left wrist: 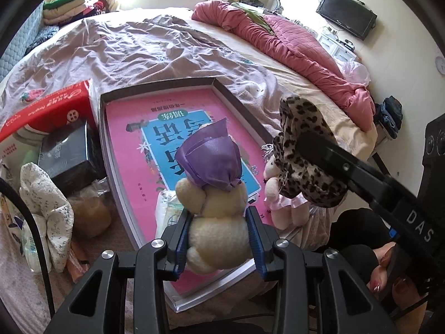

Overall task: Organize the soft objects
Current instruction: 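Lower the scarf onto the pink tray and open the right gripper while the left holds the bunny above it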

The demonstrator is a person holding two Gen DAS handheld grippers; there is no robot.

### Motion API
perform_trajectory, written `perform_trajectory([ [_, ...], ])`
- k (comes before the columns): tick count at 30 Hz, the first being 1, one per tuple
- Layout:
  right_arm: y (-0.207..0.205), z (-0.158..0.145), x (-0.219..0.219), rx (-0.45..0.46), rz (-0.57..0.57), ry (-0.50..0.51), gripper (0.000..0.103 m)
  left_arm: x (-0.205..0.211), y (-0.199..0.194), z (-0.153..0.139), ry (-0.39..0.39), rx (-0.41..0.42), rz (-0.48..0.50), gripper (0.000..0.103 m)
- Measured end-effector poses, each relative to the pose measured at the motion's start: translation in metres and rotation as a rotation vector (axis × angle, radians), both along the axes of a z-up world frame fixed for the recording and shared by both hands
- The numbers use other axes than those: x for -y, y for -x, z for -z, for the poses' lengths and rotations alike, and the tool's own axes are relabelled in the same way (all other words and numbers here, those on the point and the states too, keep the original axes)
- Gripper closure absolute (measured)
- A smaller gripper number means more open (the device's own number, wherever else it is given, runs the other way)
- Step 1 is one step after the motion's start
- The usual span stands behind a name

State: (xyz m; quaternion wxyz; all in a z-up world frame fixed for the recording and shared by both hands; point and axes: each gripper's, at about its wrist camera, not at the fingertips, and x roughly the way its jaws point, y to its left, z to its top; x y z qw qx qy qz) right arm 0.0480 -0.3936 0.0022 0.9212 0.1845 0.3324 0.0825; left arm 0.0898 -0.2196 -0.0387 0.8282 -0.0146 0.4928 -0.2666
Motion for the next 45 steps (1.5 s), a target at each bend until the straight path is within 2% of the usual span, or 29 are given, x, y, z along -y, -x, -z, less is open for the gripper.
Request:
perform_trajectory([
  [9, -0.007, 0.011, 0.001, -0.025, -0.002, 0.005, 0.091, 0.014, -0.001, 0.011, 0.051, -0.043, 0.045, 0.065],
  [18, -0.013, 0.025, 0.001, -0.052, -0.004, 0.005, 0.091, 0.017, -0.007, 0.031, 0.016, -0.071, 0.041, 0.065],
  [27, -0.02, 0.043, 0.001, -0.102, -0.008, -0.001, 0.09, 0.017, -0.011, 0.036, -0.014, -0.052, 0.034, 0.064],
  [45, -0.045, 0.066, 0.004, -0.163, 0.017, -0.038, 0.088, 0.007, -0.029, 0.037, 0.019, -0.063, 0.016, 0.064],
])
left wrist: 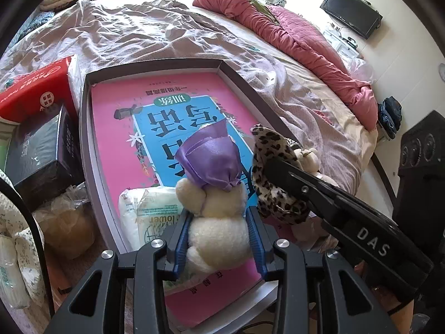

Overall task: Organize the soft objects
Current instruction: 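Lower the scarf onto the pink tray and open the right gripper while the left holds the bunny above it, then lower the cream bunny onto the pink tray and open the left gripper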

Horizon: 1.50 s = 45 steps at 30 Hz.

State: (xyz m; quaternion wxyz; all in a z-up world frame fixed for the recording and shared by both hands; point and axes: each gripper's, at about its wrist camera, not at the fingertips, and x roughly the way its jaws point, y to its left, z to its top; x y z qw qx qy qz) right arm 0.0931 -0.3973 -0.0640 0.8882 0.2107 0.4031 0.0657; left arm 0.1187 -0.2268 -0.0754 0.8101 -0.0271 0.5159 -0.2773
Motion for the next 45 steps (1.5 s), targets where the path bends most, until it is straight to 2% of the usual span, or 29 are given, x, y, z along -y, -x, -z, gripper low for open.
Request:
perform_trajectory([
  [12, -0.013, 0.006, -0.003, -0.019, 0.0, -0.035, 0.083, 0.002, -0.001, 0.0, -0.005, 0.006, 0.02, 0.064],
  [20, -0.013, 0.006, -0.002, -0.024, 0.015, -0.083, 0.072, 0.005, 0.002, 0.0, -0.015, 0.005, 0.037, 0.064],
  [22, -0.012, 0.004, -0.001, -0.017, 0.021, -0.093, 0.066, 0.005, 0.003, 0.001, -0.014, 0.004, 0.046, 0.064],
  [24, -0.009, 0.001, 0.0, -0.009, 0.023, -0.096, 0.065, 0.007, 0.004, 0.002, -0.011, 0.002, 0.056, 0.063],
  [32, 0.002, -0.012, 0.006, 0.017, 0.047, -0.088, 0.06, 0.01, 0.008, 0.001, -0.035, 0.005, 0.063, 0.062],
  [34, 0.006, -0.016, 0.008, 0.025, 0.056, -0.077, 0.056, 0.011, 0.009, 0.0, -0.04, 0.007, 0.066, 0.062],
  [37, 0.012, -0.021, 0.011, 0.026, 0.067, -0.049, 0.056, 0.012, 0.01, 0.0, -0.052, 0.009, 0.07, 0.061],
  [45, 0.021, -0.027, 0.016, 0.023, 0.092, -0.013, 0.051, 0.017, 0.016, -0.004, -0.083, 0.025, 0.086, 0.052],
])
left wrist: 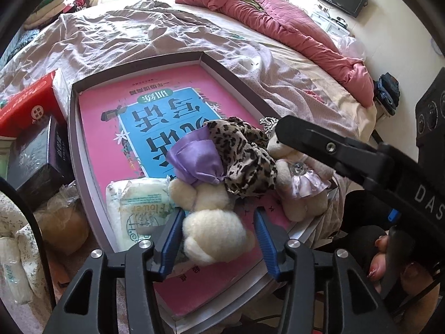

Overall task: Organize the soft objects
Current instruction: 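Lower the cream bunny onto the pink tray and open the left gripper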

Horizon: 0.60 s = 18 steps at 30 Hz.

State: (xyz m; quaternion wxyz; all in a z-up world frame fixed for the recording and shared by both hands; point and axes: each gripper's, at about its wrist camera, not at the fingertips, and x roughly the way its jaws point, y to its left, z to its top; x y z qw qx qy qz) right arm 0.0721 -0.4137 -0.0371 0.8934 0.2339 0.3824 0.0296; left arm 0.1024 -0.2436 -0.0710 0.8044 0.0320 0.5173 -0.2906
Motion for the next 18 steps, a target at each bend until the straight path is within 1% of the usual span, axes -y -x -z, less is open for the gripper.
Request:
perform_trajectory([
  [6, 0.003, -0.006, 0.0, 0.003, 0.01, 0.018, 0.049, -0.003, 0.002, -0.006, -0.009, 0.018, -0.006, 0.044],
  [18, 0.006, -0.018, -0.005, 0.014, 0.02, 0.043, 0.045, -0.012, 0.008, -0.016, 0.02, 0.027, 0.005, 0.036],
])
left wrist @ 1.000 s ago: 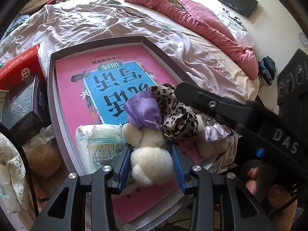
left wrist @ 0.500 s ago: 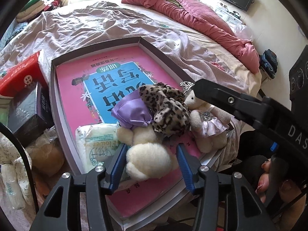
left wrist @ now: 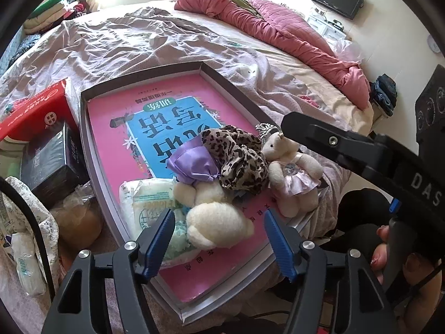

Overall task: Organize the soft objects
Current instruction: 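Lower the cream bunny onto the pink tray and open the left gripper, then move both open grippers back over the pile of soft items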

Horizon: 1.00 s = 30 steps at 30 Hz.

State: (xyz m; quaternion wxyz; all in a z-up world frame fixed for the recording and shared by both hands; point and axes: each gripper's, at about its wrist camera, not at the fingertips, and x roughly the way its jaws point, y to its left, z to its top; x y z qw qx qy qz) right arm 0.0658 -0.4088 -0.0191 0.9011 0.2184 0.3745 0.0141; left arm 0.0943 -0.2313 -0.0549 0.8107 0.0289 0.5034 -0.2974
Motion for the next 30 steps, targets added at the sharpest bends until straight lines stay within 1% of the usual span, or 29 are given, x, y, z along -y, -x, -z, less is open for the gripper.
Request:
perform_trajectory([
  [4, 0.001, -0.002, -0.001, -0.001, 0.004, 0.004, 0.045, -0.004, 0.001, -0.004, 0.021, 0.004, 0.007, 0.034],
  [7, 0.002, -0.003, 0.0, 0.0, 0.004, -0.017, 0.045, -0.009, 0.0, -0.006, 0.033, 0.003, 0.007, 0.033],
  [9, 0.003, -0.004, 0.0, 0.003, 0.003, -0.031, 0.045, -0.013, -0.001, -0.01, 0.039, 0.016, -0.001, 0.033],
  [14, 0.004, -0.009, -0.003, 0.005, 0.001, -0.016, 0.042, -0.028, -0.003, -0.02, 0.068, 0.026, -0.025, 0.032],
  [20, 0.004, -0.011, -0.006, 0.005, -0.005, -0.018, 0.039, -0.042, 0.0, -0.029, 0.072, 0.046, -0.05, 0.032],
  [27, 0.005, -0.014, -0.014, -0.002, -0.014, 0.006, 0.037, -0.048, 0.003, -0.039, 0.055, 0.081, -0.062, 0.032],
  [30, 0.006, -0.017, -0.017, 0.001, -0.017, 0.016, 0.037, -0.05, 0.006, -0.043, 0.035, 0.105, -0.069, 0.031],
])
